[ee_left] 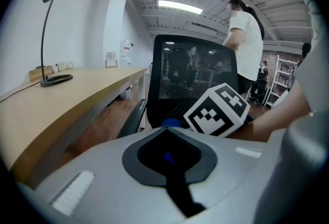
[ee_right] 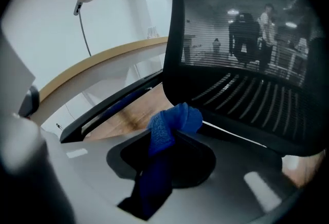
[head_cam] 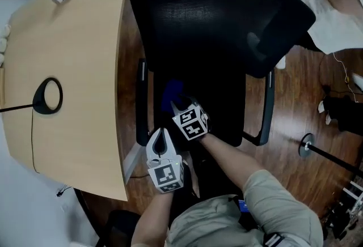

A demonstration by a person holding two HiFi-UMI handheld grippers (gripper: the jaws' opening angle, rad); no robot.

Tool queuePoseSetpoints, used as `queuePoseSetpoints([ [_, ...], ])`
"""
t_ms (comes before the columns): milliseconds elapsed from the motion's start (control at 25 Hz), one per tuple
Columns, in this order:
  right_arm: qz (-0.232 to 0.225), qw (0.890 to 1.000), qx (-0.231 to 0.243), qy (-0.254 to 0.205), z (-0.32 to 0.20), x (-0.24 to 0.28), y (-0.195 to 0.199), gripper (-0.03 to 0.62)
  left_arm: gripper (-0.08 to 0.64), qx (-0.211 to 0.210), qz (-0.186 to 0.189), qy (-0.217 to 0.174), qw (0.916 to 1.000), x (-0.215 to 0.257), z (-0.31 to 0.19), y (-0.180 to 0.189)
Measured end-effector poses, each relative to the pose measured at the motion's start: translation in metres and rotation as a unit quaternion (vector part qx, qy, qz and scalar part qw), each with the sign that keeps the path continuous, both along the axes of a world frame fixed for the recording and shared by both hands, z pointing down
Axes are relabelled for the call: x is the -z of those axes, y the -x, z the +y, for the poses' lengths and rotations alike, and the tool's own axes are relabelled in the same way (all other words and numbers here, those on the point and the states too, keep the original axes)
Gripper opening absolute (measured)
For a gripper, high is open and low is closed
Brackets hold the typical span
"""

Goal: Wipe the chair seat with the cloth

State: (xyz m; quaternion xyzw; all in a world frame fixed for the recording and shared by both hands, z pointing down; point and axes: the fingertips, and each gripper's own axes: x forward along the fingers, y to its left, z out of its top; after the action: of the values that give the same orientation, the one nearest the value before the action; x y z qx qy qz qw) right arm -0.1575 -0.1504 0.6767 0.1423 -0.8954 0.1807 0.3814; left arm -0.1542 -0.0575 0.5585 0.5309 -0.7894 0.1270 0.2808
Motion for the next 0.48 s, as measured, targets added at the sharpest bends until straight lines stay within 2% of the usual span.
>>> queuePoseSetpoints([
  [240,0.009,1.000,0.001,0.022,-0.014,-0.049,0.039,0.091,0.005,0.010,0.009,0.020,0.9997,-0.030,0.005,0.007],
  [480,0.038,0.999,0.005,0.017,-0.041,-0.094,0.063,0.092,0.005,0.007,0.013,0.034,0.9993,-0.059,-0.005,0.014],
])
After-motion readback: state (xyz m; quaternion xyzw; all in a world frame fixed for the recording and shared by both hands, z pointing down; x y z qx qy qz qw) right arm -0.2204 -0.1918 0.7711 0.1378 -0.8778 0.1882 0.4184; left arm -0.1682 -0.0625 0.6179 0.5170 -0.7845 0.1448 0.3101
